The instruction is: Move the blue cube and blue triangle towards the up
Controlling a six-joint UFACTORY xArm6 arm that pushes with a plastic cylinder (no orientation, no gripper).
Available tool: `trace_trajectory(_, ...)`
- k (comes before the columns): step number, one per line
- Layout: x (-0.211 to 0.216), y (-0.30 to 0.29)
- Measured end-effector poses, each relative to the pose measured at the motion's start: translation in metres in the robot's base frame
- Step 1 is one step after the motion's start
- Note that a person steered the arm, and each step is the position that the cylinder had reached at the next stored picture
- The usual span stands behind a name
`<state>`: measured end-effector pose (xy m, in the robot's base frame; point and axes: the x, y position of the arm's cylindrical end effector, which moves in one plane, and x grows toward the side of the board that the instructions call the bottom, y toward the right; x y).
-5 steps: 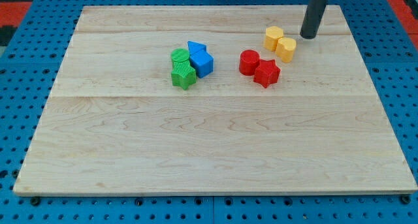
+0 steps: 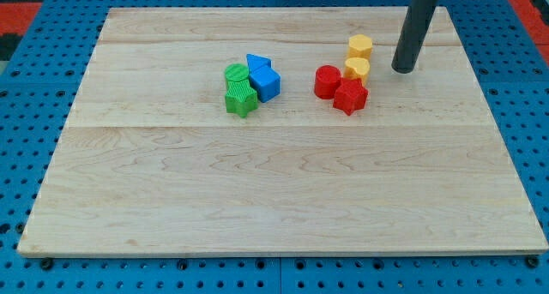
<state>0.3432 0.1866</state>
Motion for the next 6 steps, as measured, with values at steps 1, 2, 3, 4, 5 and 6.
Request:
trace_trajectory(1,0.020,-0.002)
trace_trajectory(2,0.027,-0.003)
trace_trajectory(3,0.095,0.035)
trace_trajectory(4,0.115,-0.050)
trace_trajectory(5,0.108,-0.147)
trace_trajectory(6,0.084,-0.191)
